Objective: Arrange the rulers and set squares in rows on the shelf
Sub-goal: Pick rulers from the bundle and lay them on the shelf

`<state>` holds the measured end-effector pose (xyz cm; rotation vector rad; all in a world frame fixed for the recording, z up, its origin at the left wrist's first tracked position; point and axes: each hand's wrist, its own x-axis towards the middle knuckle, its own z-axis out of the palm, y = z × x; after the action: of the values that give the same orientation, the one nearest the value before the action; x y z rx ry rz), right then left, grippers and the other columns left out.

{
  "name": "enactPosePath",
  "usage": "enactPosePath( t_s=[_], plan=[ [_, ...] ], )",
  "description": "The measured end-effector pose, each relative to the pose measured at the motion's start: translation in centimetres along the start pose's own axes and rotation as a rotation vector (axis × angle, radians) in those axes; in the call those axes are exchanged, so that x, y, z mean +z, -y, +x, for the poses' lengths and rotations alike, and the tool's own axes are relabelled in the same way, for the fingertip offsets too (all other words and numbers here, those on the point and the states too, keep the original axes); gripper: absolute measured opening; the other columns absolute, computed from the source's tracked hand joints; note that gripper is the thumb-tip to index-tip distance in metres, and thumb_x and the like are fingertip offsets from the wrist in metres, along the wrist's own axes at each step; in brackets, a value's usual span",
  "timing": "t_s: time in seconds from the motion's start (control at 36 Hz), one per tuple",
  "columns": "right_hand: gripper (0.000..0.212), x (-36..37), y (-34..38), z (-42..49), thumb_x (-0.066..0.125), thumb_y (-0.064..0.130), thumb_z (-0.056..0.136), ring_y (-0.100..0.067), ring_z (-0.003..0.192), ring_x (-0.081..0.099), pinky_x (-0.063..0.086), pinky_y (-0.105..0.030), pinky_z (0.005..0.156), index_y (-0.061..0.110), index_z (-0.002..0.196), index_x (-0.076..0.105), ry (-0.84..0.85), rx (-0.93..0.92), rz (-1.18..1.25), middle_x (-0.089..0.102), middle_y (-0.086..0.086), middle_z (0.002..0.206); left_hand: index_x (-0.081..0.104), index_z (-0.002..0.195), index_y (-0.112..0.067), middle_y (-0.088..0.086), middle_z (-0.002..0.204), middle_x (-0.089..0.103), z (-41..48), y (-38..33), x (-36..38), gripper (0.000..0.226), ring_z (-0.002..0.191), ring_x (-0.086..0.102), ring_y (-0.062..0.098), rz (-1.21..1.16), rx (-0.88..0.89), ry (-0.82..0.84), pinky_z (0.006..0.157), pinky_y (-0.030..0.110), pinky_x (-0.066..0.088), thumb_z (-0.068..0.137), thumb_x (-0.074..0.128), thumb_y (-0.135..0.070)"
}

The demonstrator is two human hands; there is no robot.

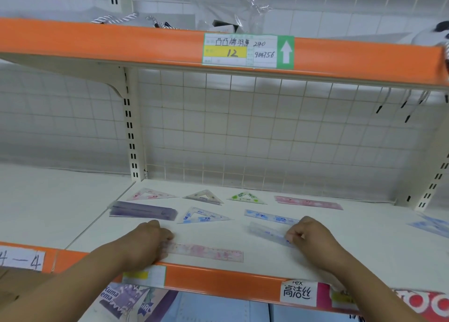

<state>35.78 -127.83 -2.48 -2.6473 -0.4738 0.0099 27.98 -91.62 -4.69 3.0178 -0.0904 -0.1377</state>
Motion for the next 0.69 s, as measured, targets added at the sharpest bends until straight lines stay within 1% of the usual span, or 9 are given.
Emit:
enactPosePath(
  t_s=[0.06,0.11,0.19,0.25,0.36,0.47,0.58,0.64,0.69],
  plan=[
    [0.022,-0.1,0.2,0.3,0.054,0.01,0.091,-0.015,0.084,0.055,0.035,-0.017,0.067,0.005,0.079,0.071,-0.057,0.021,0.042,0.061,-0.007,0.089,0.049,0.132,-0.031,-0.004,0.104,0.04,0.0,0.0,-0.1,0.037,0.106,0.049,0.015,0.011,-0.006,0.007,0.094,0.02,0.038,0.096,0.048,-0.024],
    [0.021,-0.3,0.4,0.6,0.055,0.012,0.092,-0.021,0.088,0.059,0.036,-0.021,0.067,0.002,0.082,0.071,-0.12,0.036,0.102,0.066,-0.01,0.092,0.049,0.132,-0.031,-0.003,0.104,0.041,-0.1,0.0,-0.1,0.038,0.105,0.049,0.015,0.011,-0.008,0.006,0.094,0.02,0.038,0.095,0.049,-0.023],
    [0.02,-0.4,0.8,0.8,0.056,0.015,0.094,-0.018,0.081,0.059,0.038,-0.016,0.063,0.009,0.083,0.071,-0.18,0.061,0.184,0.07,-0.004,0.087,0.05,0.132,-0.03,-0.002,0.106,0.044,0.0,0.1,0.2,0.037,0.103,0.051,0.015,-0.01,-0.008,-0.005,0.093,0.021,0.04,0.096,0.048,-0.021],
    [0.019,-0.5,1.0,0.9,0.055,0.016,0.095,-0.018,0.081,0.059,0.039,-0.017,0.064,0.012,0.085,0.071,-0.191,0.07,0.203,0.069,-0.001,0.087,0.051,0.131,-0.03,-0.002,0.106,0.044,0.0,0.2,0.3,0.036,0.101,0.051,0.015,-0.034,-0.01,-0.006,0.092,0.021,0.042,0.096,0.047,-0.02],
    [0.022,-0.3,0.9,1.6,0.048,0.017,0.097,-0.021,0.087,0.058,0.041,-0.028,0.072,0.018,0.086,0.067,-0.131,0.049,0.073,0.067,-0.002,0.093,0.053,0.129,-0.03,-0.003,0.103,0.043,0.0,0.3,0.4,0.038,0.095,0.049,0.014,-0.034,-0.01,-0.016,0.089,0.02,0.042,0.095,0.047,-0.017],
    [0.023,0.1,0.2,3.1,0.04,0.013,0.098,-0.022,0.089,0.056,0.041,-0.029,0.075,0.021,0.09,0.061,-0.071,0.029,-0.1,0.06,-0.005,0.097,0.051,0.131,-0.03,-0.002,0.108,0.044,0.0,0.2,0.4,0.038,0.1,0.051,0.015,-0.042,-0.017,-0.011,0.092,0.021,0.043,0.096,0.047,-0.019],
    [0.035,0.3,-0.1,4.1,0.037,0.006,0.094,-0.024,0.087,0.054,0.039,-0.028,0.071,0.032,0.071,0.041,-0.013,0.049,-0.17,0.048,-0.003,0.092,0.052,0.133,-0.025,0.003,0.129,0.046,-0.3,-0.4,0.0,0.039,0.117,0.05,0.021,-0.014,-0.011,-0.052,0.098,0.025,0.041,0.095,0.049,-0.019],
    [0.028,0.4,-0.1,4.3,0.036,0.017,0.099,-0.025,0.086,0.054,0.039,-0.027,0.073,0.027,0.075,0.046,0.013,0.058,-0.174,0.042,-0.003,0.091,0.053,0.129,-0.027,0.003,0.126,0.046,-0.4,-0.4,0.1,0.034,0.115,0.052,0.021,-0.011,0.019,-0.05,0.097,0.025,0.042,0.096,0.048,-0.019],
    [0.022,0.6,-0.4,4.7,0.041,0.029,0.099,-0.022,0.083,0.053,0.039,-0.027,0.071,0.021,0.086,0.056,0.037,0.055,-0.171,0.041,-0.004,0.094,0.054,0.12,-0.032,0.003,0.114,0.045,-0.6,-0.2,0.2,0.028,0.106,0.054,0.021,-0.051,0.047,-0.025,0.093,0.024,0.045,0.097,0.047,-0.018]
  ],
)
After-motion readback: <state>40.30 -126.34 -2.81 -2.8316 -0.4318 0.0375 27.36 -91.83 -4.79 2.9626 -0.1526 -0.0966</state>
